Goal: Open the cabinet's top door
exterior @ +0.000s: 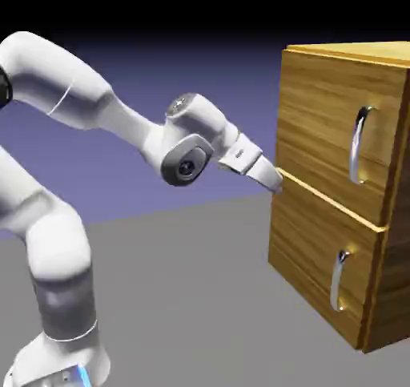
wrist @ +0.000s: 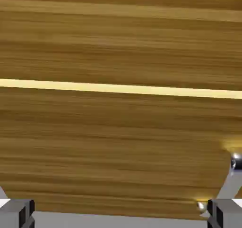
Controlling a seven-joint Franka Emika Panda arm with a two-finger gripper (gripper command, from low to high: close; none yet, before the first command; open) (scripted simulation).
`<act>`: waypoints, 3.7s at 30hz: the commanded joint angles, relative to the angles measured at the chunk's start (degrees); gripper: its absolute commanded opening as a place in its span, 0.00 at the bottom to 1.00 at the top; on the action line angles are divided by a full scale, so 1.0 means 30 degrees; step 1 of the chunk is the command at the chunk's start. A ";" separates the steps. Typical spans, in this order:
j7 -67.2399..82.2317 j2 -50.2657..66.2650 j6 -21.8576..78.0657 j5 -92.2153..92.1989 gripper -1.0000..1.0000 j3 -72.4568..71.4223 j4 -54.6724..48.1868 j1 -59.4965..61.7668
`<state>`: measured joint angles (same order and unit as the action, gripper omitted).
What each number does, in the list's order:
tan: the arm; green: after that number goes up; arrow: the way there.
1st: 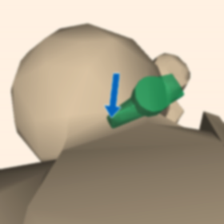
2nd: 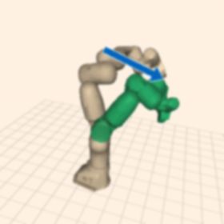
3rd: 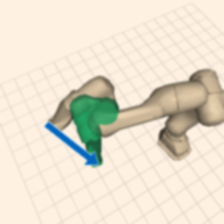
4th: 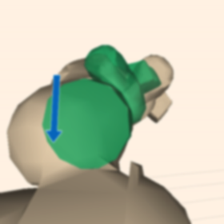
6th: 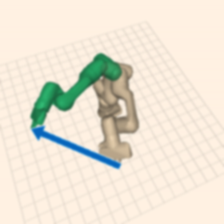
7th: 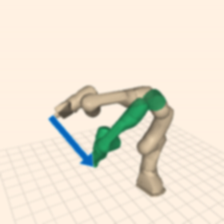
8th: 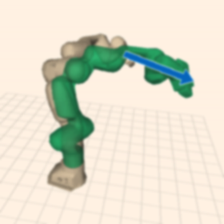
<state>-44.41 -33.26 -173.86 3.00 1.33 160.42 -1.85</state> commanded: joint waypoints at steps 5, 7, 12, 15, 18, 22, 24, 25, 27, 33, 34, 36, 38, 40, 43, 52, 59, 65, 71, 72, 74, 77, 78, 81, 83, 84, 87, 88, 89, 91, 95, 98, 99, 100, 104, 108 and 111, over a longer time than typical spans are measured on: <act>-0.2701 -0.0836 0.0209 0.4154 1.00 0.1838 -0.0796 -0.1611; -0.3781 -0.1170 0.0292 0.5815 1.00 0.2573 -0.1115 -0.2255; -0.6482 -0.2006 0.0500 0.9968 1.00 0.4410 -0.1911 -0.3866; -0.8102 -0.2507 0.0626 1.2460 1.00 0.5513 -0.2388 -0.4832; -0.9722 -0.3009 0.0751 1.4952 1.00 0.6615 -0.2866 -0.5799; -1.1882 -0.3677 0.0917 1.8274 1.00 0.8085 -0.3503 -0.7087; -1.2963 -0.4011 0.1001 1.9935 1.00 0.8820 -0.3821 -0.7731; -1.3503 -0.4179 0.1042 2.0766 1.00 0.9187 -0.3980 -0.8053; -1.4583 -0.4513 0.1126 2.2427 1.00 0.9922 -0.4299 -0.8698; -1.7823 -0.5516 0.1376 2.7411 1.00 1.2127 -0.5254 -1.0630; -1.8363 -0.5683 0.1418 2.8241 1.00 1.2495 -0.5413 -1.0952; -1.9444 -0.6017 0.1501 2.9902 1.00 1.3230 -0.5732 -1.1597; -2.0524 -0.6351 0.1585 3.1564 1.00 1.3964 -0.6050 -1.2241; -2.1604 -0.6686 0.1668 3.3225 1.00 1.4699 -0.6369 -1.2885; -2.3224 -0.7187 0.1793 3.5717 1.00 1.5802 -0.6846 -1.3852; -2.8085 -0.8691 0.2168 4.3192 1.00 1.9109 -0.8279 -1.6751; -3.1865 -0.9861 0.2460 4.9006 1.00 2.1681 -0.9394 -1.9005; -3.3968 -1.0408 0.2705 5.2324 1.00 2.3446 -1.0572 -2.0964; -3.3892 -0.9998 0.3007 5.2515 0.00 2.4635 -1.2623 -2.3534; -3.4721 -0.9581 0.2970 5.2941 0.00 2.4548 -1.2589 -2.3340; -3.6382 -0.8720 0.2992 5.3727 0.00 2.4280 -1.2392 -2.2815; -3.8627 -0.7378 0.3644 5.4359 0.00 2.3313 -1.1303 -2.1219; -3.9114 -0.7012 0.3998 5.4319 0.00 2.2851 -1.0779 -2.0527; -4.0510 -0.5940 0.4889 5.4096 0.00 2.1351 -0.9383 -1.8451; -4.0526 -0.5714 0.5660 5.3333 0.00 2.0252 -0.8290 -1.7067; -4.0539 -0.5619 0.6028 5.2937 0.00 1.9676 -0.7763 -1.6375; -4.0391 -0.5526 0.7167 5.1541 0.00 1.7824 -0.6165 -1.4299; -4.0408 -0.5481 0.7491 5.1094 0.00 1.7172 -0.5686 -1.3607; -4.0479 -0.5416 0.7772 5.0674 0.00 1.6505 -0.5248 -1.2915; -4.0507 -0.5393 0.8349 4.9716 0.00 1.5128 -0.4365 -1.1551; -4.0518 -0.5511 0.9297 4.7711 0.00 1.2360 -0.2832 -0.9014; -4.0478 -0.5728 0.9853 4.6117 0.00 1.0284 -0.1857 -0.7268; -4.0510 -0.5783 0.9964 4.5618 0.00 0.9592 -0.1592 -0.6690; -4.0559 -0.5828 1.0035 4.5141 0.00 0.8900 -0.1355 -0.6107; -3.9817 -0.6706 1.1041 4.2323 0.00 0.6271 -0.0089 -0.4486; -3.9952 -0.7061 1.0889 4.0380 0.00 0.3661 0.0489 -0.2413; -4.0666 -0.7009 0.9883 3.9619 0.00 0.1720 0.0513 -0.0348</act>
<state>-166.01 -54.30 -144.24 121.83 6.50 161.96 -2.89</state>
